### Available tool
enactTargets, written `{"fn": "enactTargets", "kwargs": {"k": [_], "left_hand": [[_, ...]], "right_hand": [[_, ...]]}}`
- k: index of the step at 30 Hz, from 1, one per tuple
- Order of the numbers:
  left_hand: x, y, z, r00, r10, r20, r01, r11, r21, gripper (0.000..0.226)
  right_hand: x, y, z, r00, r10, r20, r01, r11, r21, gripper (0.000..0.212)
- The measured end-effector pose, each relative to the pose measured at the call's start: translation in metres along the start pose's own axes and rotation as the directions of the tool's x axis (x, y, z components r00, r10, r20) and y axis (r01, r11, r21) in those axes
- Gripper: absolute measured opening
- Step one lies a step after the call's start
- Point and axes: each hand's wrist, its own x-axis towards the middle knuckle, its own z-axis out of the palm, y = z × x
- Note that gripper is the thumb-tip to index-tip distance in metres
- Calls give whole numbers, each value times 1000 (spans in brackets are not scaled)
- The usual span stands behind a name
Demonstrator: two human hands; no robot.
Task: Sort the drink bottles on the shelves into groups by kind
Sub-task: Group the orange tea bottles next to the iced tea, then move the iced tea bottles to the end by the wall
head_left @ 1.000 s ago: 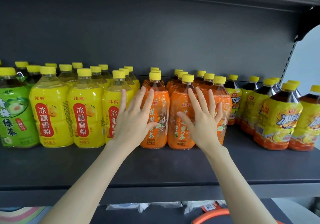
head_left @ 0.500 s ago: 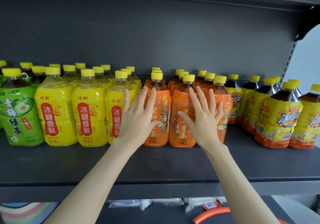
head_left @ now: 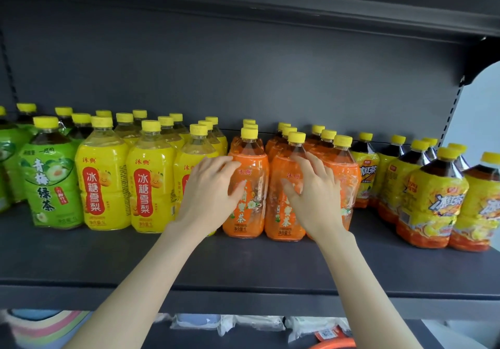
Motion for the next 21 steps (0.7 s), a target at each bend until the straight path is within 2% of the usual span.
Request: {"fn": "enactTargets", "kwargs": {"k": [3,9,12,17,21], "left_hand": [[-8,-12,-26,999,-31,-43,25,991,-133,32],[-26,-70,-88,993,-41,-112,22,986,-167,22],[-44,-112,-126,993,-30,-113,14,990,-139,27],[-100,-205,-186,999,-54,-6,54,997,-62,45],[-156,-285,-222,986,-160,51,158,987,30,39]], "right_hand": [[-1,-23,-8,997,-43,-69,49,995,89,38],[-7,-100,-11,973,-158,-165,190,962,197,27],[-18,-153,-1,962,-203,-182,242,943,230,29],[-62,-255,45,977,-187,-104,210,928,309,31],[-107,-337,97,982,-188,26,168,925,341,31]]}}
